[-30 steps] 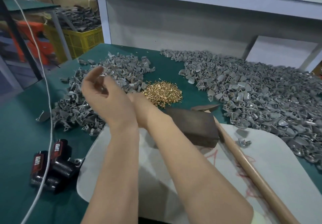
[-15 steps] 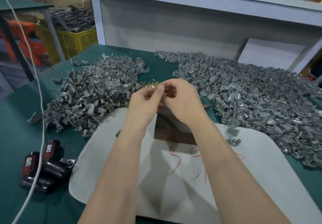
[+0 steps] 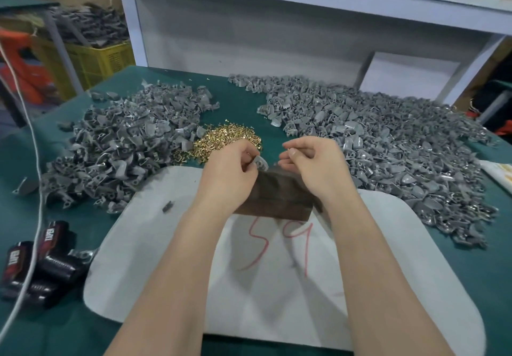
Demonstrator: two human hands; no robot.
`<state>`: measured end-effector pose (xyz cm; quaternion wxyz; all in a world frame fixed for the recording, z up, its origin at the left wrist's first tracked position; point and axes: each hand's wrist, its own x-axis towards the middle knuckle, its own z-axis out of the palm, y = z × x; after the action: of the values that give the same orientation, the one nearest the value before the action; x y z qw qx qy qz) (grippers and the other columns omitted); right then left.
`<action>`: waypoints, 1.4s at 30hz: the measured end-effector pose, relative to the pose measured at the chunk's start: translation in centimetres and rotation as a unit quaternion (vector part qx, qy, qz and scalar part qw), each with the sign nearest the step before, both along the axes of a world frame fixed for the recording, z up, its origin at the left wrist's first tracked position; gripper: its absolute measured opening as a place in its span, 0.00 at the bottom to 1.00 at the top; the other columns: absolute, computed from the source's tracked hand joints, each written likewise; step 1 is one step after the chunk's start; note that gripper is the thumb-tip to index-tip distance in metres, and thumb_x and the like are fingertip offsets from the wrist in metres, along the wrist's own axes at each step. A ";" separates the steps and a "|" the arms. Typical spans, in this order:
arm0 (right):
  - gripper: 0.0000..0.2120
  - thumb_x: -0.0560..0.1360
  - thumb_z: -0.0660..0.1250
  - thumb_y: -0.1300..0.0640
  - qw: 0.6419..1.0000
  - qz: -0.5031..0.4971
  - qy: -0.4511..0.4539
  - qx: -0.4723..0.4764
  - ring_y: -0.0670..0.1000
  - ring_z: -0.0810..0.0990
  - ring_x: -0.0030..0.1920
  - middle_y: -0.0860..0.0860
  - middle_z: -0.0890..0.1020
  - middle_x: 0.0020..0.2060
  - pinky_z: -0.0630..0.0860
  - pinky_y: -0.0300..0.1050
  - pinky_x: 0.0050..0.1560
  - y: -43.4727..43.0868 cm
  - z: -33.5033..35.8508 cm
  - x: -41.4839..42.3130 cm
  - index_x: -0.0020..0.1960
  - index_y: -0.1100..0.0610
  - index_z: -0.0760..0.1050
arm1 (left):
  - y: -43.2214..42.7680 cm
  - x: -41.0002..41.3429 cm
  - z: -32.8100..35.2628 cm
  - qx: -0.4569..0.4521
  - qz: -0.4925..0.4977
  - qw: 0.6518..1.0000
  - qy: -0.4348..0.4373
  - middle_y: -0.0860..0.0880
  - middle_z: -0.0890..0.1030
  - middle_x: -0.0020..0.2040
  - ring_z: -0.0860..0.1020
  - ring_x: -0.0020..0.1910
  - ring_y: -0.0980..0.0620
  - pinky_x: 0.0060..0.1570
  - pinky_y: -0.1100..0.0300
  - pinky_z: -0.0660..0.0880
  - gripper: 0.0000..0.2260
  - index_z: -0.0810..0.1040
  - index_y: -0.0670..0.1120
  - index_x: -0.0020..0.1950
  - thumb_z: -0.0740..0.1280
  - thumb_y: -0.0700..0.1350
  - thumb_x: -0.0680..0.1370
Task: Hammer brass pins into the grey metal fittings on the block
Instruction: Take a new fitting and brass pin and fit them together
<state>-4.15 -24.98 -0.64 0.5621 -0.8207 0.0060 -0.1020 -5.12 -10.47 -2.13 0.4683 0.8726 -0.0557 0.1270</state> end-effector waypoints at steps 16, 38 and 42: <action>0.10 0.74 0.67 0.66 0.999 0.006 0.013 -0.040 0.51 0.84 0.37 0.53 0.82 0.34 0.80 0.54 0.51 0.7 -0.2 -0.4 0.39 0.52 0.76 | -0.3 -0.1 -0.1 0.089 0.033 0.995 -0.016 0.49 0.78 0.52 0.76 0.53 0.45 0.58 0.48 0.71 0.12 0.77 0.49 0.61 0.62 0.40 0.79; 0.04 0.74 0.69 0.58 0.970 0.016 -0.050 -0.237 0.45 0.73 0.41 0.47 0.75 0.40 0.63 0.32 0.42 1.5 -0.9 -0.4 0.45 0.57 0.82 | -0.3 0.3 -0.6 0.154 0.051 0.987 -0.003 0.53 0.80 0.49 0.76 0.54 0.49 0.49 0.55 0.62 0.03 0.81 0.53 0.46 0.68 0.49 0.76; 0.04 0.74 0.69 0.57 0.971 -0.002 -0.048 -0.236 0.45 0.72 0.41 0.46 0.74 0.39 0.62 0.31 0.41 1.6 -1.2 -0.4 0.44 0.57 0.81 | -0.4 0.3 -0.5 0.160 0.053 0.986 -0.002 0.53 0.80 0.49 0.76 0.54 0.48 0.50 0.54 0.63 0.03 0.81 0.53 0.45 0.68 0.49 0.76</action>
<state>-4.57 -23.34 -1.87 0.3520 -0.9244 -0.0430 -0.1408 -4.82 -10.87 -2.61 0.3155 0.9377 -0.0299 0.1427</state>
